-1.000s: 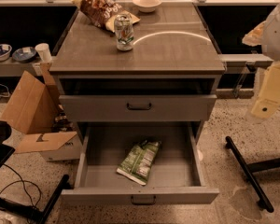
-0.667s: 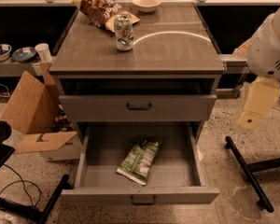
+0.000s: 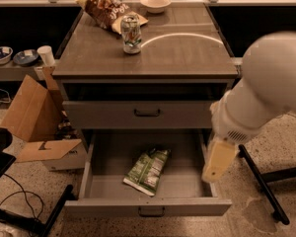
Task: Pick green jalapeno chip bag from middle drawer and place on counter
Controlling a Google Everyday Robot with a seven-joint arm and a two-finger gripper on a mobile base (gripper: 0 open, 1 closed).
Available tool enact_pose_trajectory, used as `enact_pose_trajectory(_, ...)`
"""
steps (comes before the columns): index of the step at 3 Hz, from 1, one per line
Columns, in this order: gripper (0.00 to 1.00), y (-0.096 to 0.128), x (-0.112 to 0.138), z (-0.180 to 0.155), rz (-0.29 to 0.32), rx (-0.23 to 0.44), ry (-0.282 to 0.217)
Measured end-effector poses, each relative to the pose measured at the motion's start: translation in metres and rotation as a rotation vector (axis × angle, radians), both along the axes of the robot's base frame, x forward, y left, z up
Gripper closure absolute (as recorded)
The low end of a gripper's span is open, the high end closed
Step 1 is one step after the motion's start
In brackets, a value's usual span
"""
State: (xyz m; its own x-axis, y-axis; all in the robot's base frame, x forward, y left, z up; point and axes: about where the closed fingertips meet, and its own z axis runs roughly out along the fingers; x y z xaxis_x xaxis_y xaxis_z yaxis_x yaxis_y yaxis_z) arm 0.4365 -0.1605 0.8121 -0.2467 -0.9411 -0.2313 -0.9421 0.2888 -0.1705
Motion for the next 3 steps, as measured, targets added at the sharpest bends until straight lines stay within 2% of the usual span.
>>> enact_pose_trajectory(1,0.00,0.029,0.002,-0.119,-0.007,0.019,0.053)
enact_pose_trajectory(2,0.00,0.055,0.022,-0.168,-0.011,0.074,0.015)
enact_pose_trajectory(3,0.00,0.056,0.022,-0.169,-0.009,0.070,0.017)
